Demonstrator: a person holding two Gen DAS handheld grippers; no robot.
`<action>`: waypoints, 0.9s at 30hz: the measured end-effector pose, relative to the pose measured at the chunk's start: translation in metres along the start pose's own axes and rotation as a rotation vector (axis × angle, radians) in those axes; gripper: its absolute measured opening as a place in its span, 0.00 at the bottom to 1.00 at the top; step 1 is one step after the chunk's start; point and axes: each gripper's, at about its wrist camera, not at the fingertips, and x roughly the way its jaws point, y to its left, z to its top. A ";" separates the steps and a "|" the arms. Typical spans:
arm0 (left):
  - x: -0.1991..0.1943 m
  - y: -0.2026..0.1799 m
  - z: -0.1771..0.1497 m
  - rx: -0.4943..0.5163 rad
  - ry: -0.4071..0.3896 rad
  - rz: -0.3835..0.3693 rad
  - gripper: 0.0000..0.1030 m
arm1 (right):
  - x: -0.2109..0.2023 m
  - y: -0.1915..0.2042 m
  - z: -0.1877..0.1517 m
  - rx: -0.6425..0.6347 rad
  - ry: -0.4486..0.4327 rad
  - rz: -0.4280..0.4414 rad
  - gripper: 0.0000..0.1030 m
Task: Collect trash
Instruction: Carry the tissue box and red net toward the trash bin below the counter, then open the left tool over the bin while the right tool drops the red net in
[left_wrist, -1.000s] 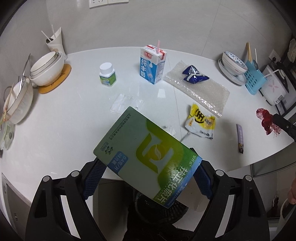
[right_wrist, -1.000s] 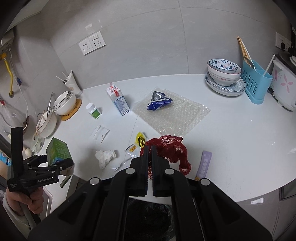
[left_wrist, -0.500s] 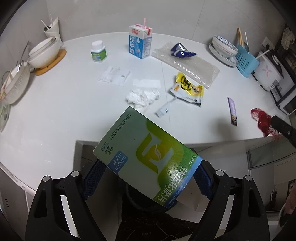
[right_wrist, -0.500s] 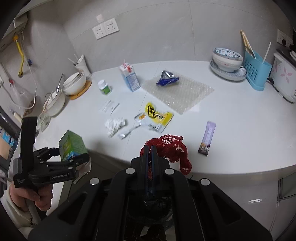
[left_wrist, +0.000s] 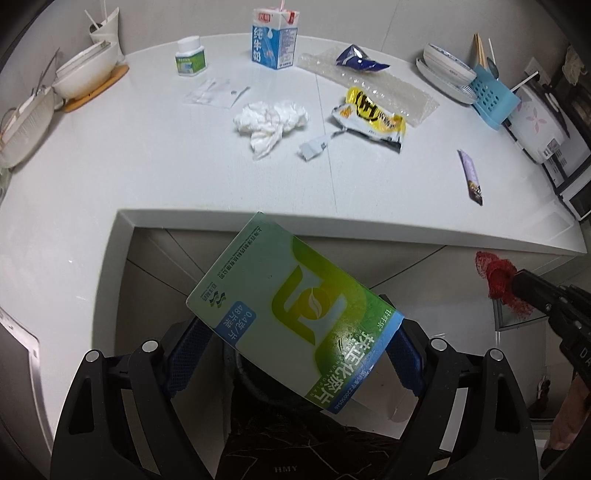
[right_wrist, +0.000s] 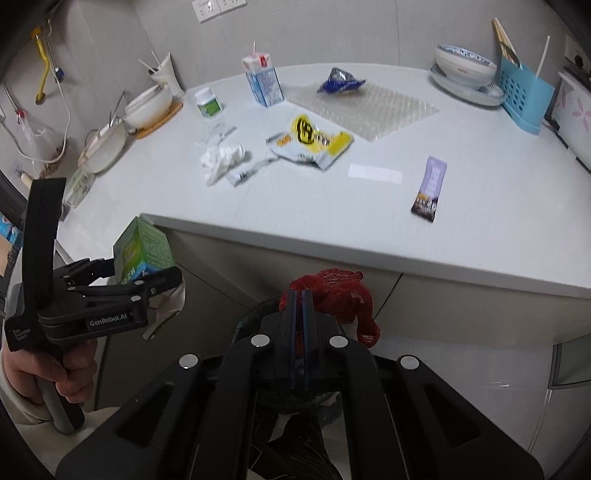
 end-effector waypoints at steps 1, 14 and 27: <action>0.005 0.000 -0.003 -0.002 0.000 0.000 0.81 | 0.005 -0.002 -0.004 0.003 0.009 -0.002 0.02; 0.071 0.006 -0.035 0.013 0.045 0.020 0.81 | 0.066 -0.019 -0.038 0.018 0.114 -0.025 0.02; 0.117 0.002 -0.055 0.068 0.114 0.014 0.81 | 0.088 -0.028 -0.046 0.040 0.150 -0.037 0.02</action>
